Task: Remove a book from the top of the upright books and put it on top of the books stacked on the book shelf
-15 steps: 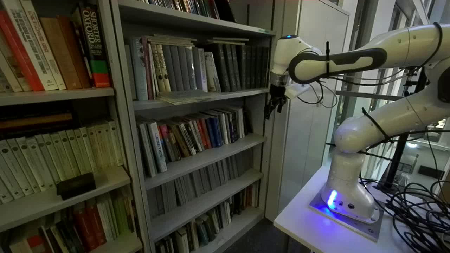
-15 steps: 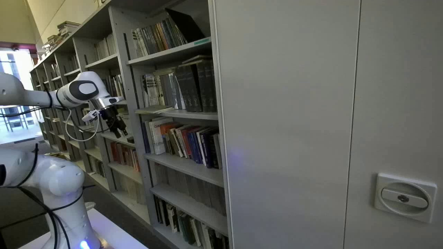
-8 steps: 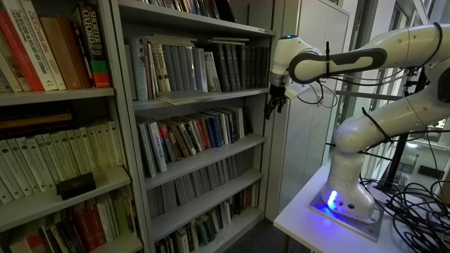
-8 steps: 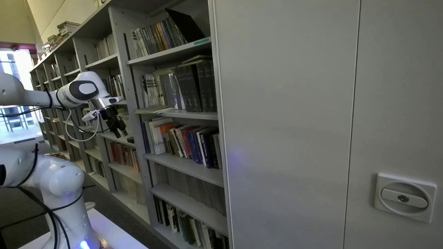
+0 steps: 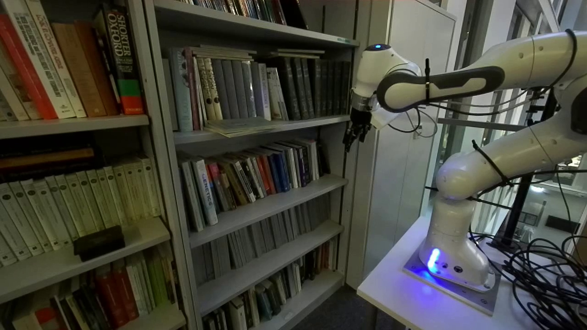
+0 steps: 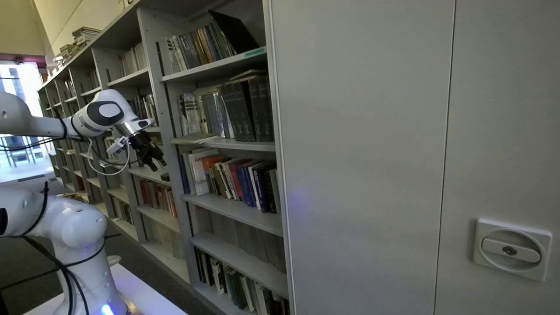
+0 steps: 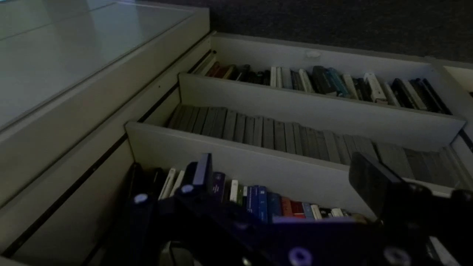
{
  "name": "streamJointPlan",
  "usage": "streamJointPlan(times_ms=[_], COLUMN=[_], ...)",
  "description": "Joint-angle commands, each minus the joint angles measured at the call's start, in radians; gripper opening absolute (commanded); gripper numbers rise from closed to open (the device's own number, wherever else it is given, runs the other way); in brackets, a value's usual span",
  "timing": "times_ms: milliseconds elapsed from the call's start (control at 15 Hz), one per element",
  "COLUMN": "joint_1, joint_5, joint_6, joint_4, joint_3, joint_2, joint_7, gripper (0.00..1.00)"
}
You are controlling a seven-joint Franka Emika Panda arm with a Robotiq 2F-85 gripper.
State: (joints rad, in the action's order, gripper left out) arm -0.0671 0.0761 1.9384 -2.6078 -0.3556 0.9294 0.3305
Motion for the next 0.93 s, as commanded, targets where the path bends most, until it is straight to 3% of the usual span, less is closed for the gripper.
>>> streamJointPlan(times_ms=[0, 533, 600, 867], joint_1=[0.011, -0.035, -0.033, -0.036], joint_5=[0.140, 0.343, 0.301, 0.320], joint_6=[0.066, 0.316, 0.244, 0.286], joint_4=[0.042, 0.066, 0.067, 0.066], joint_3=[-0.038, -0.121, -0.121, -0.129], joint_2=[-0.041, -0.061, -0.061, -0.060], joint_7=[-0.040, -0.074, -0.045, -0.052], gripper=[1.00, 1.00, 1.00, 1.00])
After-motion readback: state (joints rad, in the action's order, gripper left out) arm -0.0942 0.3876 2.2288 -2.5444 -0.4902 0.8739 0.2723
